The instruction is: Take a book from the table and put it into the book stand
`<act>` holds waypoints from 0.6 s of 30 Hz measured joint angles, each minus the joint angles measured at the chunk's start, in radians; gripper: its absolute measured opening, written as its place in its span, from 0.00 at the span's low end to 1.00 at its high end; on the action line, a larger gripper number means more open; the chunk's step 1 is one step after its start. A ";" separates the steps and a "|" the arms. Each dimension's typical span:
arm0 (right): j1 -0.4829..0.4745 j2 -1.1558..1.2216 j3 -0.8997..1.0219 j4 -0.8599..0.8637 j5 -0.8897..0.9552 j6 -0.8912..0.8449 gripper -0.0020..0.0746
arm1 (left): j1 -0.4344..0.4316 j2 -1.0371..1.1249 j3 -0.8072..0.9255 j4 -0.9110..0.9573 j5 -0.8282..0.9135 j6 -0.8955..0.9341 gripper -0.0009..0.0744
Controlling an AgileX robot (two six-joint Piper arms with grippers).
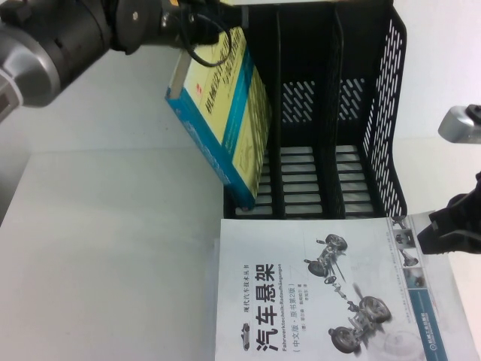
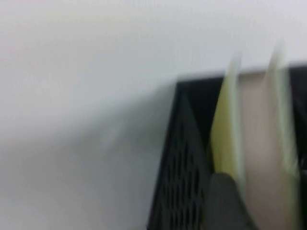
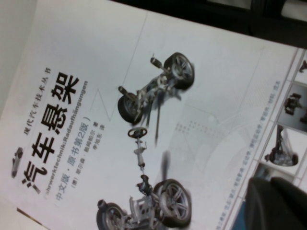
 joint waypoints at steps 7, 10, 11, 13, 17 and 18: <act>0.000 0.000 0.000 0.000 0.002 -0.004 0.02 | 0.002 -0.025 -0.078 0.095 -0.067 0.004 0.62; 0.000 0.000 0.000 -0.033 0.004 -0.012 0.02 | 0.002 -0.030 -0.129 0.118 -0.038 0.004 0.56; 0.000 0.000 0.000 -0.049 0.004 -0.013 0.02 | 0.002 -0.035 -0.145 0.124 -0.020 0.004 0.52; 0.000 -0.003 0.000 -0.088 0.004 -0.013 0.02 | 0.002 -0.054 -0.174 0.136 0.033 0.004 0.41; 0.000 -0.057 0.000 -0.139 -0.032 -0.011 0.02 | 0.002 -0.123 -0.197 0.149 0.124 0.004 0.14; 0.000 -0.082 0.000 -0.159 -0.050 0.001 0.02 | 0.002 -0.145 -0.198 0.149 0.144 0.004 0.10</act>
